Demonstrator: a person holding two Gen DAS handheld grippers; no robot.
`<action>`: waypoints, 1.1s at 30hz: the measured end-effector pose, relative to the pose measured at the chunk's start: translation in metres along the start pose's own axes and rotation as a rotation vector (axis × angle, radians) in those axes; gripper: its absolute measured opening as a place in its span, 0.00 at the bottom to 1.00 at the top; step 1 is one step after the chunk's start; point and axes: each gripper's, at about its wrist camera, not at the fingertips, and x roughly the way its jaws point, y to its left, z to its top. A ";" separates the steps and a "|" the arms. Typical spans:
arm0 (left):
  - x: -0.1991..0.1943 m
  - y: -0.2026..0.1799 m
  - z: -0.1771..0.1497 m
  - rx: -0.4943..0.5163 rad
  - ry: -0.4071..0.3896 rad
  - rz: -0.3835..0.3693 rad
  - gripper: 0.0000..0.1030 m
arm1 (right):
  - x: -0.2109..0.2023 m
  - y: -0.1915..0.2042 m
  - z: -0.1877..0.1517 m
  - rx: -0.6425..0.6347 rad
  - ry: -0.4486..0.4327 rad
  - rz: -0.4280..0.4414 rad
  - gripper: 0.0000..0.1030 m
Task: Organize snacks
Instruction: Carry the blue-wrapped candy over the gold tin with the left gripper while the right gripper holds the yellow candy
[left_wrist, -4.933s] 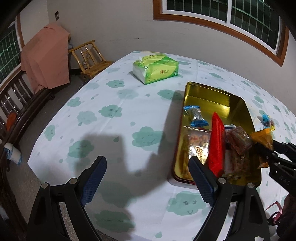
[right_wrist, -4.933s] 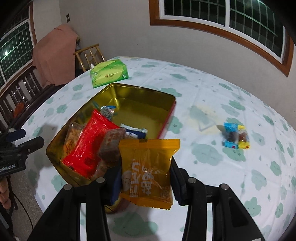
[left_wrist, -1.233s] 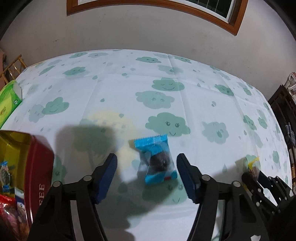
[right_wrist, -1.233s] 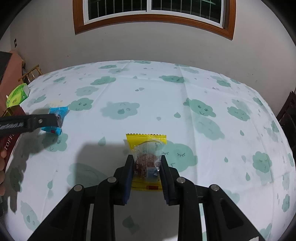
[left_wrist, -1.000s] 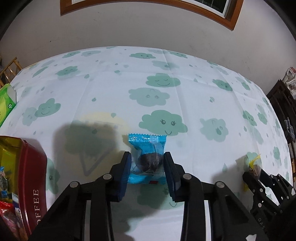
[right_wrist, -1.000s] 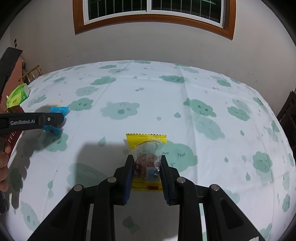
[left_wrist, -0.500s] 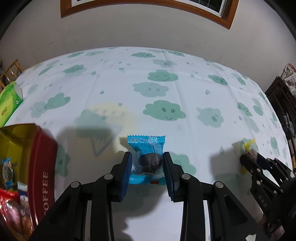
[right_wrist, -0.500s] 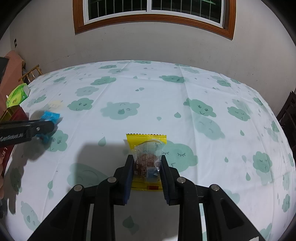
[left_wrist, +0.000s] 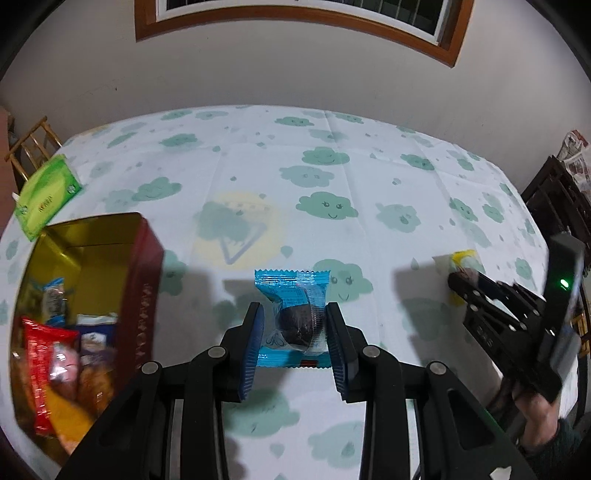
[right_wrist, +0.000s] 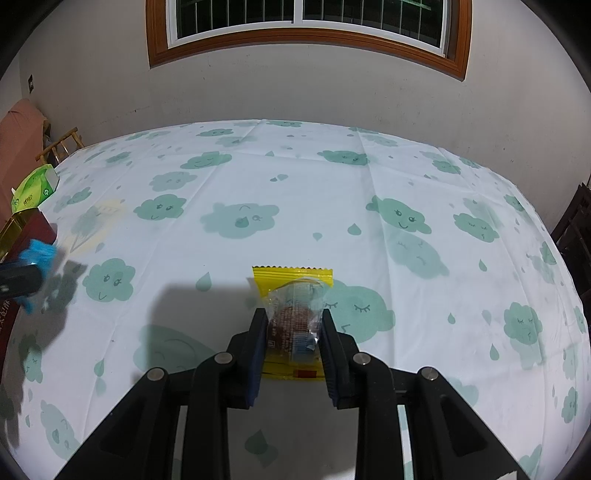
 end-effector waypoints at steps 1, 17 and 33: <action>-0.005 0.001 -0.002 0.006 -0.006 0.004 0.29 | 0.000 0.000 0.000 0.000 0.000 0.001 0.26; -0.082 0.054 -0.015 -0.026 -0.086 0.053 0.29 | 0.000 0.000 0.000 0.000 0.000 0.001 0.26; -0.106 0.131 -0.016 -0.092 -0.088 0.191 0.29 | 0.000 0.000 0.000 0.002 0.001 0.000 0.26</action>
